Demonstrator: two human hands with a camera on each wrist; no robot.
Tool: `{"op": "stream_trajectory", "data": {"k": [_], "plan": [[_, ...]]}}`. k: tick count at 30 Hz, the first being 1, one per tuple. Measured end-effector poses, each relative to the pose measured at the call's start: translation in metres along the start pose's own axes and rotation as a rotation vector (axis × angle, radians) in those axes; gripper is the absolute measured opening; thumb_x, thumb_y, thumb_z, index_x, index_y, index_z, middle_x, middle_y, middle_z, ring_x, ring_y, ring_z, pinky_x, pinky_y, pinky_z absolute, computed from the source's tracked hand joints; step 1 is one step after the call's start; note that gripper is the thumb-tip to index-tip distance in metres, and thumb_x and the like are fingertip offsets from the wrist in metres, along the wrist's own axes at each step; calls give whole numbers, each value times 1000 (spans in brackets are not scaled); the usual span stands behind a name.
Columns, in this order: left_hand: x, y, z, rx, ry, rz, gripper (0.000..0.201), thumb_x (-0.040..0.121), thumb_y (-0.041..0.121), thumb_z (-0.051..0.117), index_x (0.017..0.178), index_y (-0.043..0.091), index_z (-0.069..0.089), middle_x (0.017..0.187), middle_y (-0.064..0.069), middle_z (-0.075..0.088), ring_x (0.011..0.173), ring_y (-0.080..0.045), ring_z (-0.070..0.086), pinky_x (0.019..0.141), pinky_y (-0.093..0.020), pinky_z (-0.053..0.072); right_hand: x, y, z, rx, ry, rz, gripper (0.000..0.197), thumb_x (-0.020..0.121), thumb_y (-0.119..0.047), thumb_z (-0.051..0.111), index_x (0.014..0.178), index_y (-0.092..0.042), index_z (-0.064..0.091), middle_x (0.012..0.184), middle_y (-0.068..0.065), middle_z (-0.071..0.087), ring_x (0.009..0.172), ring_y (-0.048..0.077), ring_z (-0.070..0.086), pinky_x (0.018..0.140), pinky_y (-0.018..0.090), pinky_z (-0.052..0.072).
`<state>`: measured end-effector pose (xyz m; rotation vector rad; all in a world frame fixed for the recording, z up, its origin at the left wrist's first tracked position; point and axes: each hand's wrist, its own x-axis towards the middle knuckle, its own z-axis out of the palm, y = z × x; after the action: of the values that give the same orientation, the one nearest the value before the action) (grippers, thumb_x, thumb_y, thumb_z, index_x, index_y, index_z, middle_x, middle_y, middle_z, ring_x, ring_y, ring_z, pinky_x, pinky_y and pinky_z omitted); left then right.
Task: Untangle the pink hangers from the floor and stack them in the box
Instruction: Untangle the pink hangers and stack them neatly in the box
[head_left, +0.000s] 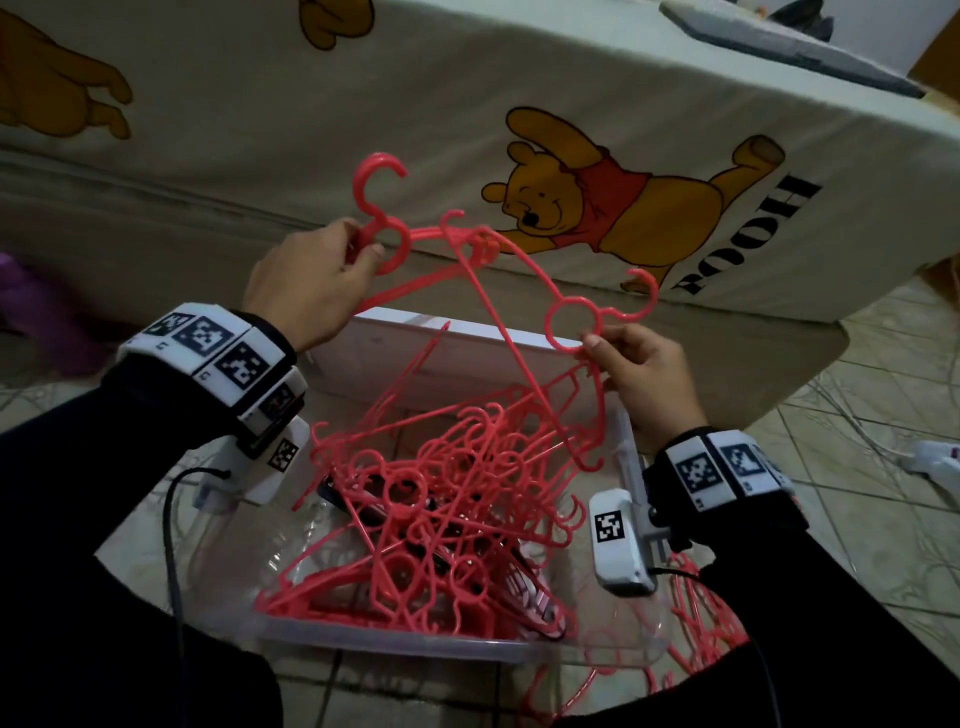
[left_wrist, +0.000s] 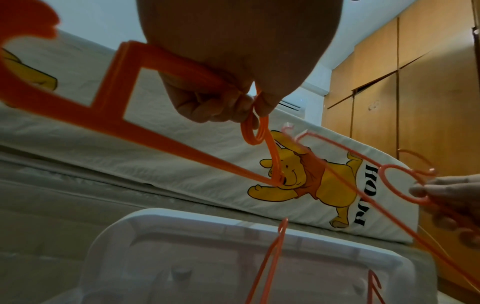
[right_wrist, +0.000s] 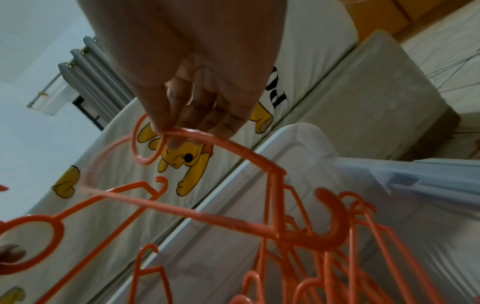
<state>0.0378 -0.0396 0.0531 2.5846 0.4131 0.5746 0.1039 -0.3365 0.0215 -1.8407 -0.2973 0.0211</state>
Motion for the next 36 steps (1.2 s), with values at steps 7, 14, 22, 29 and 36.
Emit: {"op": "stream_trajectory", "data": {"k": [7,14,22,29,36], "plan": [[5,-3,-4,-238,-9,-44,32,96,44,43,105,18,59,91,-5,63,90,-31,58,74,-39,42,-6,-12,3,138,48,-72,6,83,-8,68,80,-10,63,68,4,62,51,9,57,51,23,51],[-17,19,14,-349,-316,114,55,89,68,36,113,23,58,97,4,67,95,-14,62,89,-31,45,-20,-14,32,1,-183,-101,7,85,-3,65,87,3,65,70,9,63,57,15,57,56,27,50],[-41,40,29,-383,-585,256,80,76,78,35,117,11,51,107,-12,65,99,-27,61,88,-48,46,-25,-14,71,-80,-122,-193,15,80,-17,73,67,-14,67,60,-5,62,57,6,54,57,27,43],[-30,29,27,-356,-514,298,46,86,50,51,110,12,53,94,-7,66,87,-24,62,76,-32,48,-20,-26,79,-24,-182,-236,14,85,-4,64,79,-15,71,67,-10,66,59,0,59,59,21,48],[-12,3,15,-80,-323,342,34,93,49,47,106,20,57,86,-1,65,79,-23,61,71,-40,48,-10,-26,79,-51,-228,-247,25,86,6,53,89,-12,70,74,-3,68,59,3,60,59,18,49]]}}
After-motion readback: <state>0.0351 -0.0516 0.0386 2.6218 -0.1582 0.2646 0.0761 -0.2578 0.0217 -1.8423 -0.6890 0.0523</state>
